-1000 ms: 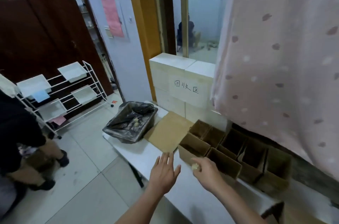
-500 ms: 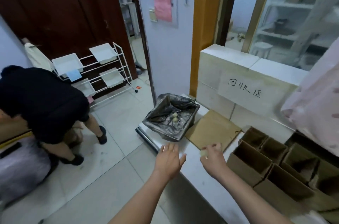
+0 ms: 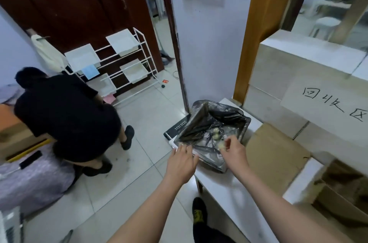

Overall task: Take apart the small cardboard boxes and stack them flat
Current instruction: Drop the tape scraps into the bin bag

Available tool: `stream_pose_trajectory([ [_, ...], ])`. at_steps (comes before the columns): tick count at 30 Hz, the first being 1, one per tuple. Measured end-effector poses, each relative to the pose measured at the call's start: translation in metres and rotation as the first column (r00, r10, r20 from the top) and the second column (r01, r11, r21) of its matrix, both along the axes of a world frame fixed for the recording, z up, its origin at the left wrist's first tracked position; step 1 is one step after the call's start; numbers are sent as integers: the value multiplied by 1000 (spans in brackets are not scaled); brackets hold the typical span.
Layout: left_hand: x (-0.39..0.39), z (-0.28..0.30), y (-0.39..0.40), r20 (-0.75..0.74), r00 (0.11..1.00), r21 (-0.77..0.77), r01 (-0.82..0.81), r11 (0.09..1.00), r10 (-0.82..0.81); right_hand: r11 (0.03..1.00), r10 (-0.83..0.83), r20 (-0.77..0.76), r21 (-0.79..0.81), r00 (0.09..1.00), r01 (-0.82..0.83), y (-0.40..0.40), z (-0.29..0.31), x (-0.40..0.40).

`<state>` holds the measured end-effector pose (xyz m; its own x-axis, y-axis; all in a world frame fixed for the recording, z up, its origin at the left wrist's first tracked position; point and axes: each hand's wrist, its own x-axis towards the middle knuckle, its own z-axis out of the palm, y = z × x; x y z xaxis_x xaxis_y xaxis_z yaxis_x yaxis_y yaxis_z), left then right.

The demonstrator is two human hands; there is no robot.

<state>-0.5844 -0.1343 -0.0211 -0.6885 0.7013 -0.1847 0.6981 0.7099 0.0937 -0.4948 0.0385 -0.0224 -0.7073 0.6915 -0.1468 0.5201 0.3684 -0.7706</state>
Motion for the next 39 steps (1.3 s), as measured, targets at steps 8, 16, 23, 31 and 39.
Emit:
stream_pose_trajectory([
  [8, -106, -14, 46, 26, 999, -105, 46, 993, -44, 989, -144, 85, -23, 986, 147, 68, -49, -88],
  [16, -157, -42, 82, 127, 990, -111, 69, 991, -55, 977, -195, 251, -34, 948, 210, 92, -94, -141],
  [23, -167, -66, 101, 224, 972, -101, 93, 991, -68, 994, -87, 465, -23, 881, 111, 94, -127, -154],
  [31, -191, -58, 110, 187, 977, -80, 116, 990, -99, 993, -108, 476, 1, 873, 122, 97, -117, -159],
  [39, -197, -49, 101, 170, 979, -79, 129, 989, -114, 991, -136, 513, 54, 848, 126, 102, -106, -158],
])
